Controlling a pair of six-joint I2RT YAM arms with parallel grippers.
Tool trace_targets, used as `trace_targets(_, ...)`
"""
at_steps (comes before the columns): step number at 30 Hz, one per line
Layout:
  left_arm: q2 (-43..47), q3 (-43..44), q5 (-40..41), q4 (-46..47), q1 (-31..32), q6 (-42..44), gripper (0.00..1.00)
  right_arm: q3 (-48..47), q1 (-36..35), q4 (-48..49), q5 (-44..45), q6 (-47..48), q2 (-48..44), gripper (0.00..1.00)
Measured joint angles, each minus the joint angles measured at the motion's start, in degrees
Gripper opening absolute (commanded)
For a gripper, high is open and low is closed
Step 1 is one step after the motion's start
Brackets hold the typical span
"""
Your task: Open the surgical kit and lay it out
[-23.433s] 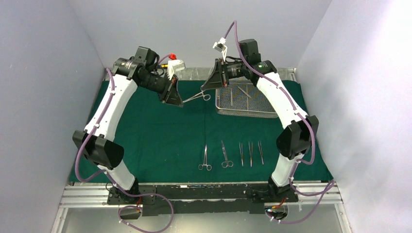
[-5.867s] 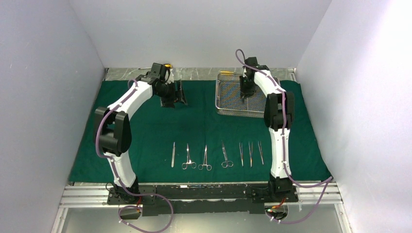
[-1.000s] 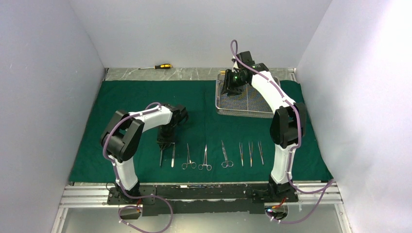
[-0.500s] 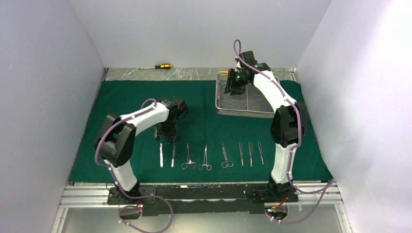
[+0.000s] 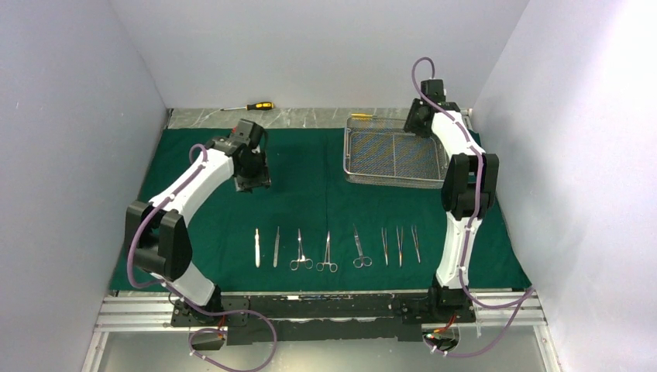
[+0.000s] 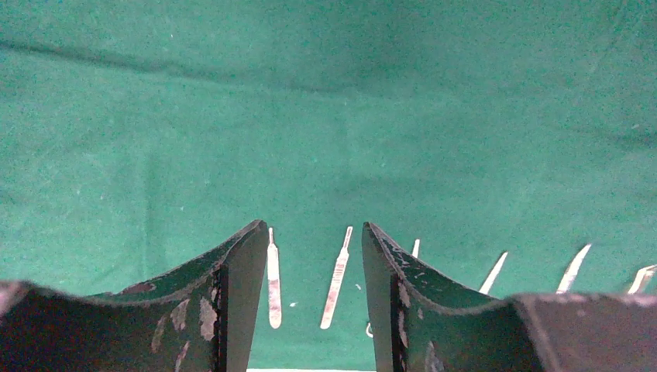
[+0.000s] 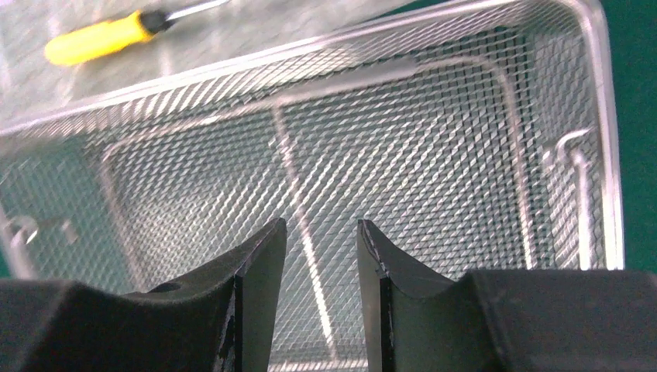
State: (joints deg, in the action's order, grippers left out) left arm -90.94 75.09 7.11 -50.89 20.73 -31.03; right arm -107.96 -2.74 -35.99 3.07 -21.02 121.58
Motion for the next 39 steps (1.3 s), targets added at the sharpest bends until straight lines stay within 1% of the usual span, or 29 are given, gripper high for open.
trace_targets(3,-0.9,1.7,-4.6,0.9,-3.6,0.4,0.53,0.0,2.3,4.8,1.8,0.2,3.3,0.4)
trace_targets(6,-2.8,3.8,-8.6,2.1,-6.2,0.6,0.52,0.9,3.0,10.0,2.8,0.9,5.2,0.4)
trace_targets(11,-4.9,5.1,-13.8,3.3,-8.4,1.4,0.52,0.9,3.3,16.3,4.1,2.2,7.9,0.46)
trace_targets(15,-6.2,6.2,-16.3,3.1,-9.5,1.9,0.52,-2.6,4.4,17.0,3.5,2.6,12.2,0.5)
trace_targets(17,-6.9,6.7,-17.2,3.1,-9.9,1.9,0.52,-4.5,5.4,17.0,2.1,2.9,14.5,0.55)
trace_targets(19,-7.3,6.9,-17.9,3.1,-10.3,2.1,0.52,-4.9,6.5,16.9,0.7,3.1,15.8,0.59)
trace_targets(21,-7.6,7.1,-18.6,3.0,-10.7,2.1,0.52,-4.8,7.5,17.1,-0.8,3.4,16.3,0.61)
trace_targets(24,-8.0,7.6,-19.5,3.0,-11.2,2.5,0.5,-4.8,8.7,17.7,-4.2,3.7,16.4,0.58)
trace_targets(26,-8.3,8.0,-20.0,3.0,-11.3,2.6,0.48,-4.8,9.2,18.3,-6.2,3.9,16.5,0.54)
trace_targets(29,-8.7,8.7,-20.7,3.1,-11.4,2.9,0.47,-4.8,9.9,19.1,-9.4,4.2,17.0,0.45)
trace_targets(32,-9.3,9.3,-21.3,3.1,-11.4,2.9,0.46,-5.7,10.6,19.6,-12.4,4.4,18.0,0.4)
trace_targets(39,-10.2,9.5,-22.4,3.1,-11.4,2.9,0.46,-8.0,11.3,19.9,-16.6,4.4,19.8,0.38)
